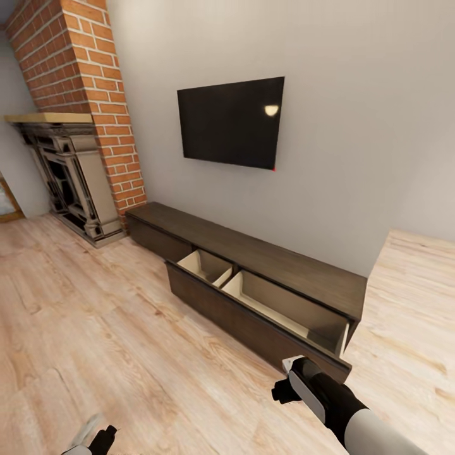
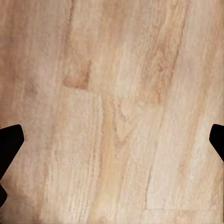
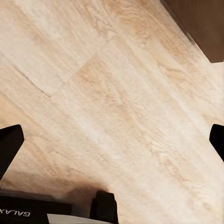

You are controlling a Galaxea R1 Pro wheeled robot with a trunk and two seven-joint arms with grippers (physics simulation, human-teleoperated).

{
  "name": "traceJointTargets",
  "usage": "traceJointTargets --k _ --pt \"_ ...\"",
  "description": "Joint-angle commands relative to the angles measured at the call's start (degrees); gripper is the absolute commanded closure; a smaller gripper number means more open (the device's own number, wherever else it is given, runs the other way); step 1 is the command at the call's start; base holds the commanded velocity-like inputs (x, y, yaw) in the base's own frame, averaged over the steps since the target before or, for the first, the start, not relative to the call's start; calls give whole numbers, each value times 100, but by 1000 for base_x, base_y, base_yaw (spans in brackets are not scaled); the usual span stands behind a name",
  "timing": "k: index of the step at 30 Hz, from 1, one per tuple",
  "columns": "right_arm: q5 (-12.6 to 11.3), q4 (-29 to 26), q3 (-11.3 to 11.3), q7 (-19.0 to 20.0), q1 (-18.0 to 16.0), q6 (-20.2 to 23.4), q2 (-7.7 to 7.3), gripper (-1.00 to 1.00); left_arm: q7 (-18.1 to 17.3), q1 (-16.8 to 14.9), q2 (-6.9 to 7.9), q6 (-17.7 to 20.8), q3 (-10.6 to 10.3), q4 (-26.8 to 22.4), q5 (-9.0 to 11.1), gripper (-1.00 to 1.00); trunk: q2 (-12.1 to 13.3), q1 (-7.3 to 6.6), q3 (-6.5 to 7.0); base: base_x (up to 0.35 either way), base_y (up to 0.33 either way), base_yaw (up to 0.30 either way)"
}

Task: Place each of the two pumpkins and all three candles from the living room inside a cabinet in the living room (use any cabinet), then make sure every cabinet is closed, and position the cauldron so it is next to a table in the living room.

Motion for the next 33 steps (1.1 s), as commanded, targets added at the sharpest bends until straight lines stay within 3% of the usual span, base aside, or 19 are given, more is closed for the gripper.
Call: traceJointTargets --k 1,23,25,31,33 --pt "-62 -12 36 -51 -4 13 -9 -100 5 -8 -2 -1 -48 12 37 -100 39 -23 20 0 0 232" --pt "-53 -11 45 -51 -4 13 -9 -100 3 -8 -2 -1 -48 18 37 -100 881 -484 533 0 0 233" --pt "-53 -11 104 -51 -4 13 -9 -100 3 -8 -2 -1 -48 18 37 -100 881 -484 547 0 0 228" --pt "-58 -12 639 -51 -4 13 -10 -100 3 -8 -2 -1 -50 18 37 -100 881 -484 589 0 0 217" --pt "-60 -12 723 -55 -4 13 -10 -100 3 -8 -2 -1 -50 20 37 -100 881 -484 604 0 0 212"
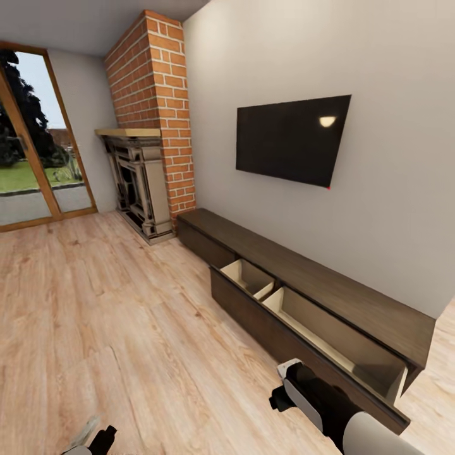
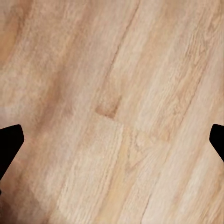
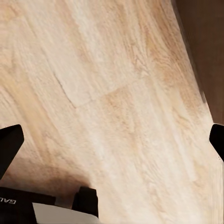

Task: Place each of the two pumpkins and all three candles from the living room inside a cabinet in the living room (use any cabinet), then make sure every cabinet is closed, and position the cauldron so it is next to a table in the living room.

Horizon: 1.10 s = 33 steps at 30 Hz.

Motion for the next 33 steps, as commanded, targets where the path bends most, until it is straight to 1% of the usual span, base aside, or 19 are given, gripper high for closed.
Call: traceJointTargets --k 1,7,24,28,33 --pt "-61 -12 47 -50 -6 13 -8 -100 4 -8 -2 -1 -49 12 38 -100 -3 0 2 0 0 212" --pt "-62 -12 92 -52 -6 13 -8 -100 4 -8 -2 -1 -43 12 38 -100 -3 0 47 0 0 212" --pt "-62 -12 107 -48 -6 13 -7 -100 12 -8 -2 -1 -42 12 38 -100 -3 0 173 0 0 212" --pt "-61 -12 180 -47 -6 13 -7 -100 8 -8 -2 -1 -48 12 38 -100 -3 0 201 0 0 218" --pt "-62 -12 215 -47 -6 13 2 -100 6 -8 -7 -1 -51 9 38 -100 -3 0 235 0 0 220"
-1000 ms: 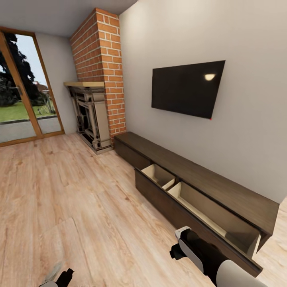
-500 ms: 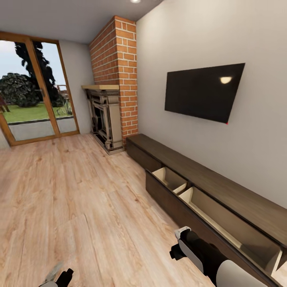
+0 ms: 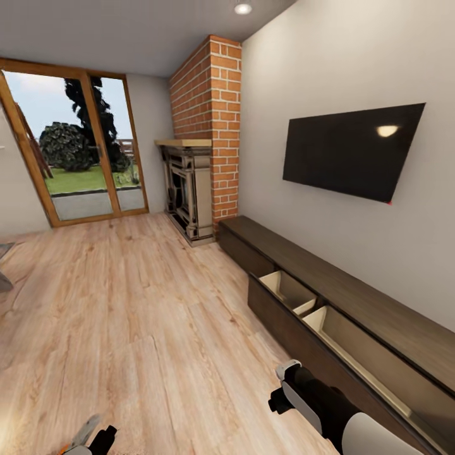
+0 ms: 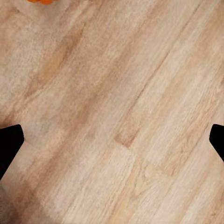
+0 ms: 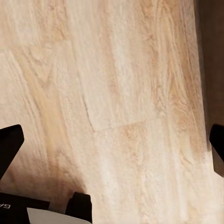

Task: Place each of the two pumpkins and all three candles from the living room inside a cabinet in the living room (use any cabinet), then make sure every cabinet is closed, and position the cauldron so it is next to a table in the living room.

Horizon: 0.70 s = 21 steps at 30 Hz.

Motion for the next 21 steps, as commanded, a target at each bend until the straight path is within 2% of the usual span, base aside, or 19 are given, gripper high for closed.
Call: traceJointTargets --k 1,8,14,21 --pt "-61 -12 37 -51 -6 13 -7 -100 4 -8 -3 -1 -48 12 37 -100 -3 0 1 0 0 220" --pt "-55 -12 47 -51 -6 13 9 -100 4 -8 -9 -1 -48 11 36 -100 -3 0 47 0 0 221" --pt "-55 -12 50 -51 -6 13 16 -100 2 -8 -23 -1 -48 6 -129 -100 -3 0 84 0 0 226" --pt "-60 -12 96 -51 -6 13 18 -100 2 -8 -75 -1 -48 6 -153 -100 -3 0 126 0 0 230"
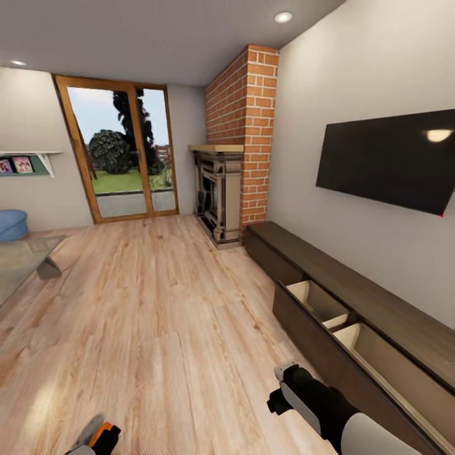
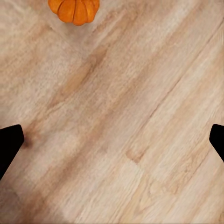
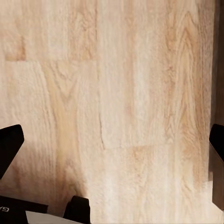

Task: Place each of the two pumpkins and all three candles from the living room inside a cabinet in the living room (use any cabinet), then make sure every cabinet is closed, and position the cauldron so it is next to a table in the living room.

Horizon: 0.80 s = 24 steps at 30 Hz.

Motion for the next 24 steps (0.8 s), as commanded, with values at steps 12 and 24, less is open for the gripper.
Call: traceJointTargets --k 12,24 --pt "-62 -13 259 -45 -6 12 -9 -100 4 -8 -24 -1 -48 12 31 -100 -3 0 36 0 0 262" --pt "-62 -13 270 -43 -6 10 30 -100 4 -8 -121 -1 -48 12 -388 -100 -3 0 38 0 0 281"
